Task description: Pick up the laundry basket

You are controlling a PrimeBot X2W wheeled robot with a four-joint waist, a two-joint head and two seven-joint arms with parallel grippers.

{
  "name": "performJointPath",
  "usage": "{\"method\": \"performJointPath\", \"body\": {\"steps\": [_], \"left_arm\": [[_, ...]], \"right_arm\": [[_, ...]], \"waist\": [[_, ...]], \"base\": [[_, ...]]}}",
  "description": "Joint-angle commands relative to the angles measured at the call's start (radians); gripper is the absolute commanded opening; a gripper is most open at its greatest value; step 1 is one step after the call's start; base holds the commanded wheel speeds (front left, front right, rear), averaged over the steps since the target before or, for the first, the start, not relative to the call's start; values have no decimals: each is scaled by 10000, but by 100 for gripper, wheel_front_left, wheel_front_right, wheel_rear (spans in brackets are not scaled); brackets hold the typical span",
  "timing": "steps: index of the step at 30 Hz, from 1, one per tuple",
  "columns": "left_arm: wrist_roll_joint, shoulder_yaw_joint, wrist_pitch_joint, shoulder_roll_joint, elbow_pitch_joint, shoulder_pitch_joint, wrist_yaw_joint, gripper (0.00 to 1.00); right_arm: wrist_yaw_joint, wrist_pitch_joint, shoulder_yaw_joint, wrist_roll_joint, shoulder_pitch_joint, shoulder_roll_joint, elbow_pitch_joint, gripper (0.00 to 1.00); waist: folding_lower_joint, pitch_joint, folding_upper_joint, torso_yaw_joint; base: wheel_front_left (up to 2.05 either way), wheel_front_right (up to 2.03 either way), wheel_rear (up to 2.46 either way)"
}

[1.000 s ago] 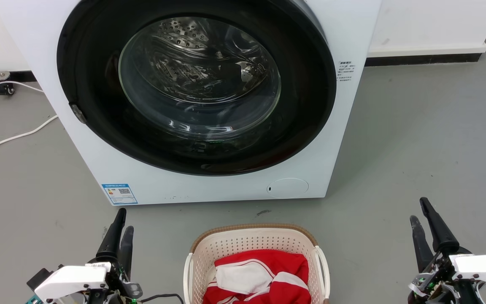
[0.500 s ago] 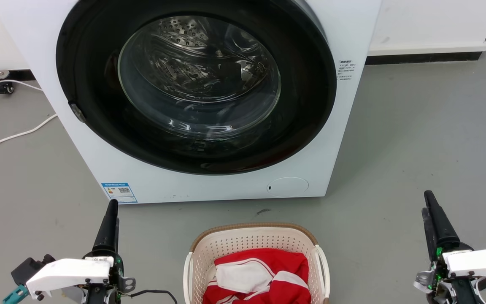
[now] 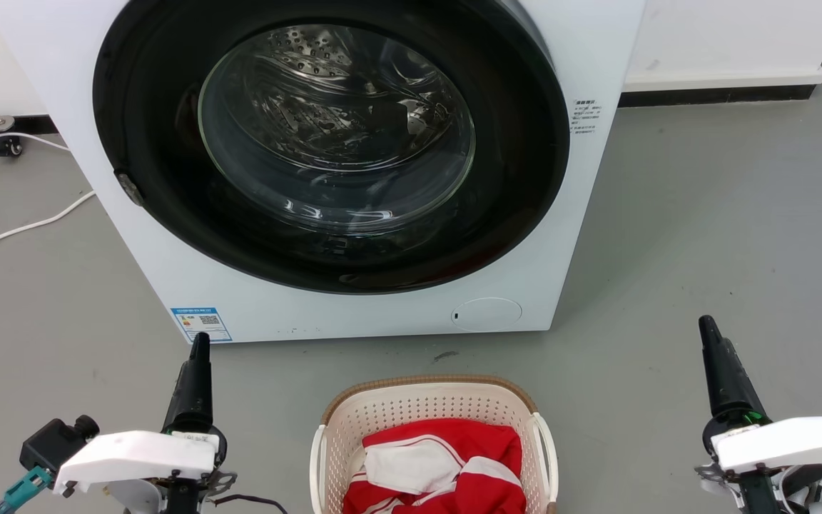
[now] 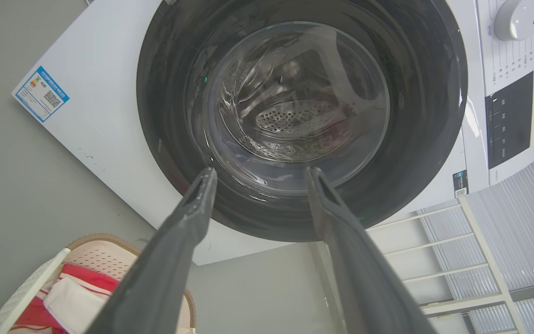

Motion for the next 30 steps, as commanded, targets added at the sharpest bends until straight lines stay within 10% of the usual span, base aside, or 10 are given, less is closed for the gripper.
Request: {"method": "performJointPath", "body": {"steps": [1,30], "left_arm": [[362,-29,-110,41,-241,-40,53,100],[4478,-429,-1024,54,-801,419,277,100]], "right_arm": [[0,-109,59,-510,9,-31,-264,100],[0,-1020,452,-4791,526,-43,-987,100]], "waist": [[0,3,0,1],[0,58,0,8]], "base": [[0,0,0],[0,0,0]]}}
